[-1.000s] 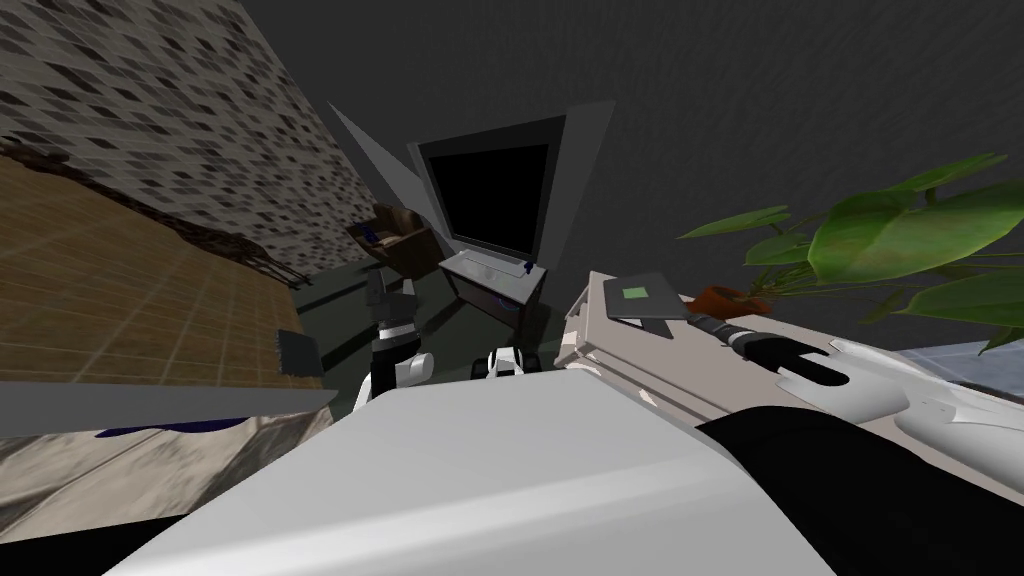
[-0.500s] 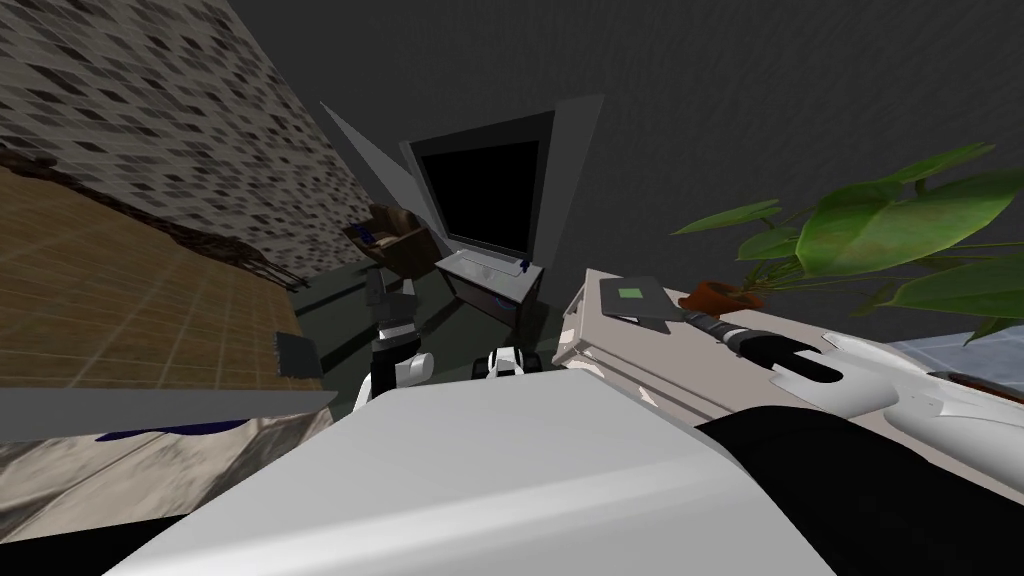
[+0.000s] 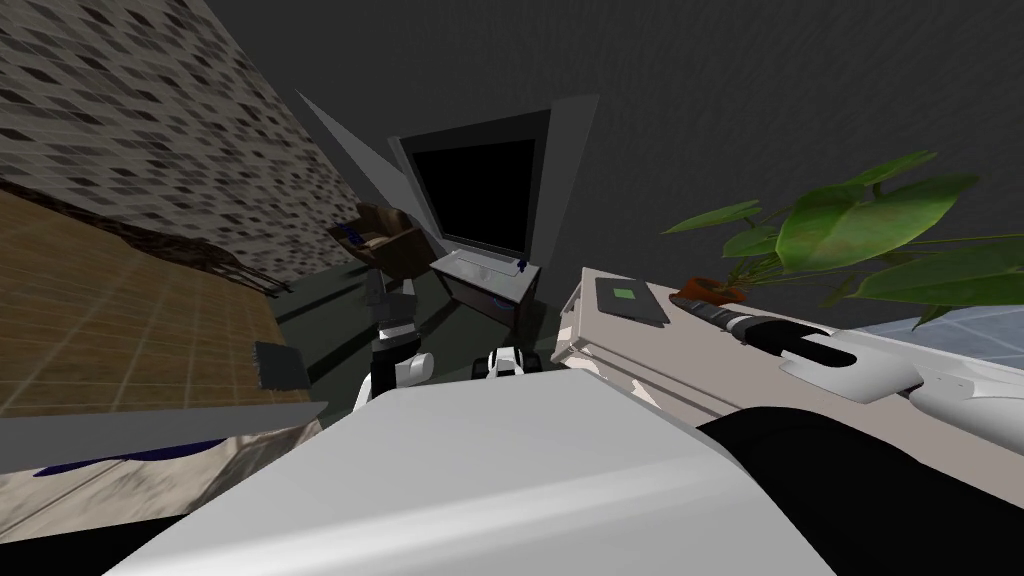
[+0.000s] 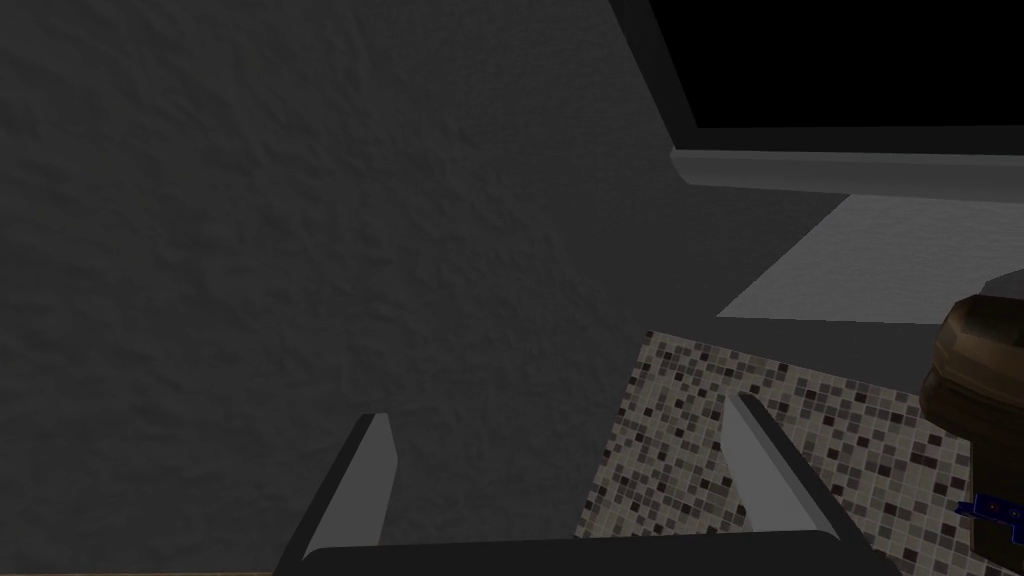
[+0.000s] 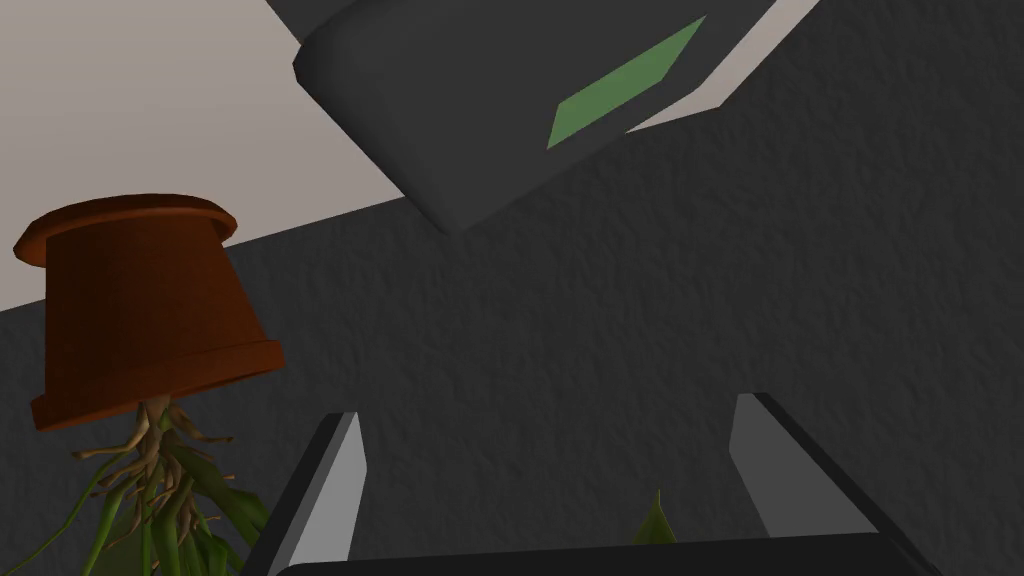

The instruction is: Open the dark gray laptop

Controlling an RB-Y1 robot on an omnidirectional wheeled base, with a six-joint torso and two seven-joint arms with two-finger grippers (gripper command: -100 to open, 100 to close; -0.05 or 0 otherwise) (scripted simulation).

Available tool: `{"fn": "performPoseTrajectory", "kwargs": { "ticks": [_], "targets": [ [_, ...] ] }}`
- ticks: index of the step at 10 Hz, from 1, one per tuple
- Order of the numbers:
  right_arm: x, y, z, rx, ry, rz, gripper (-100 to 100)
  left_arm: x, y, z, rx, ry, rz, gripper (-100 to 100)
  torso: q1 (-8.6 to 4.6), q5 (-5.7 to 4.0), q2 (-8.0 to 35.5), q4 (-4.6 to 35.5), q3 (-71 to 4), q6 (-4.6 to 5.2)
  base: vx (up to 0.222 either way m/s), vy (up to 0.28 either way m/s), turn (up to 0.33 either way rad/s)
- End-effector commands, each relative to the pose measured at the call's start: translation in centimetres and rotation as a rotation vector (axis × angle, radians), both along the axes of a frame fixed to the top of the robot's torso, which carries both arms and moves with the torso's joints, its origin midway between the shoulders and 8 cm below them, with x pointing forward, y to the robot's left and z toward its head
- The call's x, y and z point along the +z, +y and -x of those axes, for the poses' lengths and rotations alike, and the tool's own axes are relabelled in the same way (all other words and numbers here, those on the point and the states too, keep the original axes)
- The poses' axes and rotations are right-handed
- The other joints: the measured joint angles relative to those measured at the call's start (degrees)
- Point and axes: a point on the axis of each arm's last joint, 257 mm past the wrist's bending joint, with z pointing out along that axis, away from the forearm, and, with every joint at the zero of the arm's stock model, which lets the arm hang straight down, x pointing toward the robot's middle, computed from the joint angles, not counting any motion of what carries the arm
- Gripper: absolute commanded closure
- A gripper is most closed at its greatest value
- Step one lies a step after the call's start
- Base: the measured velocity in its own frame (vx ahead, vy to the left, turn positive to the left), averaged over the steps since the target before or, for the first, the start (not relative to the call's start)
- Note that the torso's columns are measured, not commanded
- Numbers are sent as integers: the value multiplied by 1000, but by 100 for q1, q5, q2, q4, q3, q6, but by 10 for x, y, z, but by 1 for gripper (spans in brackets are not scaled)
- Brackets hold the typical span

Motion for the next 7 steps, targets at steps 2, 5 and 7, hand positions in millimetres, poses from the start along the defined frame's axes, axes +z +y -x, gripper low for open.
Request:
{"fn": "performPoseTrajectory", "kwargs": {
  "ticks": [2,5,7],
  "targets": [
    [6,1,-9,7,0,0,0,0,0,0,0,0,0,0,4,1,-3,-1,-2,-2,0,2,-7],
    [6,1,-9,7,0,0,0,0,0,0,0,0,0,0,4,2,-2,-1,-2,-1,0,0,0],
    [6,1,-9,7,0,0,0,0,0,0,0,0,0,0,4,2,-2,-1,-2,-1,0,0,0]
  ]
}}
